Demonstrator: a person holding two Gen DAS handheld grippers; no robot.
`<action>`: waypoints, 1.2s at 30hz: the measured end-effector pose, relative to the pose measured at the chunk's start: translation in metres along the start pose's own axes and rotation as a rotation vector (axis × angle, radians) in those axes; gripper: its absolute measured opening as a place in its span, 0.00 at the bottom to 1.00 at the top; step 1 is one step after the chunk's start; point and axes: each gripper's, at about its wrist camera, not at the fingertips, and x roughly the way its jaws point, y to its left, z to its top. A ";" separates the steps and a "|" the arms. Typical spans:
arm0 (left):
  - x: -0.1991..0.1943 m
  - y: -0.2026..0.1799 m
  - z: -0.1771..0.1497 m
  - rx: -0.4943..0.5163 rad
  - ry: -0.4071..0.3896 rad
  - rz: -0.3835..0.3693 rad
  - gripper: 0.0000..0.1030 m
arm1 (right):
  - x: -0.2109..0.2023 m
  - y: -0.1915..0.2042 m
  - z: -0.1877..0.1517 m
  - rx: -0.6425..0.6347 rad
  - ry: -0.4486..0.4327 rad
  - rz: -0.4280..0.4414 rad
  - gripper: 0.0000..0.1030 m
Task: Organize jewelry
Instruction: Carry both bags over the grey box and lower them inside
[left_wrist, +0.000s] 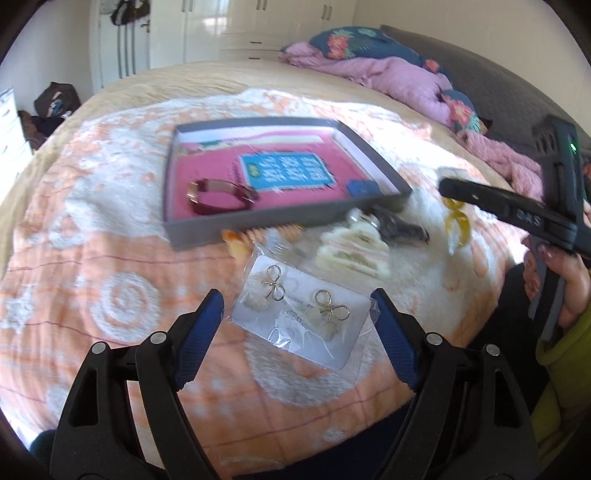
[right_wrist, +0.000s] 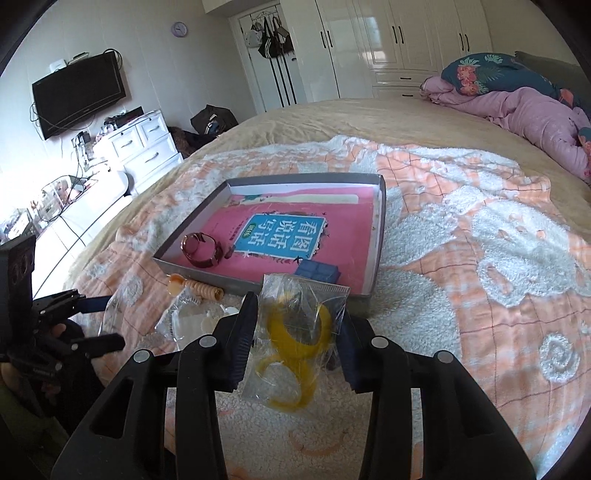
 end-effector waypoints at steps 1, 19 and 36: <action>-0.001 0.004 0.002 -0.008 -0.006 0.011 0.71 | 0.000 0.002 0.002 -0.005 -0.003 0.004 0.37; -0.003 0.038 0.048 -0.075 -0.096 0.086 0.71 | 0.005 0.032 0.039 -0.085 -0.069 0.061 0.37; 0.017 0.034 0.097 -0.057 -0.135 0.061 0.71 | 0.015 0.021 0.064 -0.087 -0.107 0.031 0.37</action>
